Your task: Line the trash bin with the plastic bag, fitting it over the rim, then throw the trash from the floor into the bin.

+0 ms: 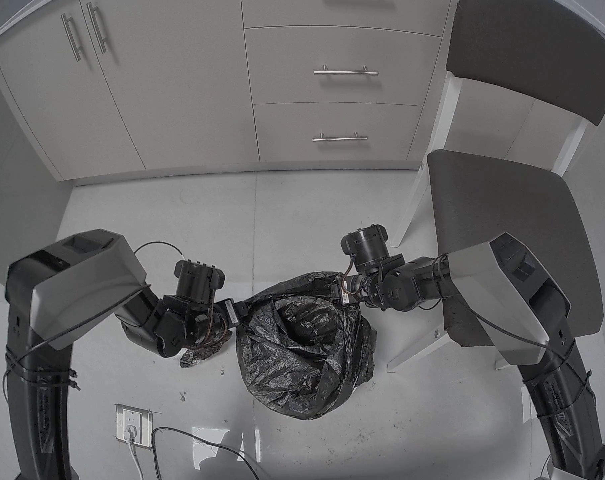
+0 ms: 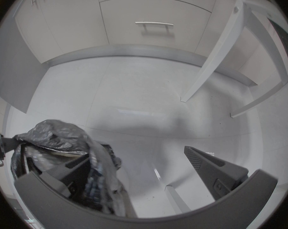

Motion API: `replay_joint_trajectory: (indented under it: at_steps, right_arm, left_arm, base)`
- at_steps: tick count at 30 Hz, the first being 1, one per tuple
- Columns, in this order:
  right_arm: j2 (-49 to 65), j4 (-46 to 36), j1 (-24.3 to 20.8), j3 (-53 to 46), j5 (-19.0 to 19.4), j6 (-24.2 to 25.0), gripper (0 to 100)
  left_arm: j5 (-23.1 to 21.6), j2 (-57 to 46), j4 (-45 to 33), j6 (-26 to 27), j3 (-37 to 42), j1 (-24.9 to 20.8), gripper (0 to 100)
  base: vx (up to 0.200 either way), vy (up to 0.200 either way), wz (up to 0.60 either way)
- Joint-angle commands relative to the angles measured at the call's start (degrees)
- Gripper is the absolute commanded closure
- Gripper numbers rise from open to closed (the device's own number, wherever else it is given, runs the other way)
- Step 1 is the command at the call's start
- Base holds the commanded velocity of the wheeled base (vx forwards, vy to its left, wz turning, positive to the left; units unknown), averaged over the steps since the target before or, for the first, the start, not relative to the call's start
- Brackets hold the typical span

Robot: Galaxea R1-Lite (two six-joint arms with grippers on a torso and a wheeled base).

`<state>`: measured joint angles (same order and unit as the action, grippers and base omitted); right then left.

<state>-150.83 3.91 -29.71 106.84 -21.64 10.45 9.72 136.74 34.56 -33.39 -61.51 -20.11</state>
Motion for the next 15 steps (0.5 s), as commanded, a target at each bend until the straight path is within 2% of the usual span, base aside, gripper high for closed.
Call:
replay_joint_trajectory:
  at_steps: [1,6,11,15]
  right_arm:
    - [8.63,-4.18,-3.51,-1.98,0.37,0.28,0]
    - [10.91,-4.79,-5.27,-5.59,0.37,0.36,0]
    - [11.18,-4.7,-5.71,-8.05,0.37,0.54,0]
    - [13.2,-4.26,-6.68,-14.47,-0.25,1.68,0]
  left_arm:
    - [-0.22,-12.82,-0.02,-0.71,6.14,-3.26,0]
    - [-0.14,-15.28,0.86,-0.71,8.43,-5.29,0]
    - [-0.22,-14.57,0.86,-0.71,7.99,-5.11,0]
    - [-0.75,-13.43,1.04,-0.1,9.04,-5.2,0]
  base:
    - [0.0,0.0,0.0]
    - [0.0,0.0,0.0]
    - [0.0,0.0,0.0]
    - [0.0,0.0,0.0]
